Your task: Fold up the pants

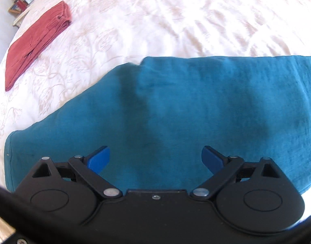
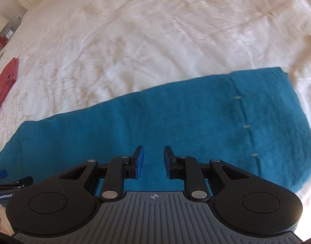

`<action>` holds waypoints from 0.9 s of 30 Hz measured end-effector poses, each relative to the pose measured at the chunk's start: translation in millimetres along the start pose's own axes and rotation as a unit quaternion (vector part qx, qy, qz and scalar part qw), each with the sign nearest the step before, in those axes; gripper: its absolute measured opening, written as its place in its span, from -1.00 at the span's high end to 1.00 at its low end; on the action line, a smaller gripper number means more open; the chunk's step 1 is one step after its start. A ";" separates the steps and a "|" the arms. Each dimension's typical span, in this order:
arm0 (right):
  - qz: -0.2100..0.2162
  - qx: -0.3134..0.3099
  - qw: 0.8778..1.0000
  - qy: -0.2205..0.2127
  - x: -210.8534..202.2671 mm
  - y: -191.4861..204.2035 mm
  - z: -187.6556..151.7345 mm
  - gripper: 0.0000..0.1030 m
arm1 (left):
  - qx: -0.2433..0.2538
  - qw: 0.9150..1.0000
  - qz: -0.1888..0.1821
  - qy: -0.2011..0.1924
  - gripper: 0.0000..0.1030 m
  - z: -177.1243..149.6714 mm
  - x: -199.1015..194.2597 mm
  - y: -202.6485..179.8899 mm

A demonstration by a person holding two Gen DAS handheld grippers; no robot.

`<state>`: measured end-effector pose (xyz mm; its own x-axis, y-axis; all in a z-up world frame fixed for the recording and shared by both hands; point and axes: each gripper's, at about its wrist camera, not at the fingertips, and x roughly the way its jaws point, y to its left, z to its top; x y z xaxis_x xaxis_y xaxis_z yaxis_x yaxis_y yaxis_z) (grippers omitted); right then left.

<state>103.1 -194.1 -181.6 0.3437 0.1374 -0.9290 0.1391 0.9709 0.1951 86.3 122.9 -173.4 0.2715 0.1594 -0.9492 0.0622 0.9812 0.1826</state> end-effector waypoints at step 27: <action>0.024 0.037 0.999 0.021 -13.9 -230.2 -36.4 0.41 | 0.065 0.998 0.014 -0.008 -0.88 1.8 -62.7 -230.1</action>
<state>32.5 -412.4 -225.1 0.3116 0.1925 -0.9305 0.1929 0.9461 0.2603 56.7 -113.0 -155.4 0.2900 0.1844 -0.9391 0.1784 0.9537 0.2423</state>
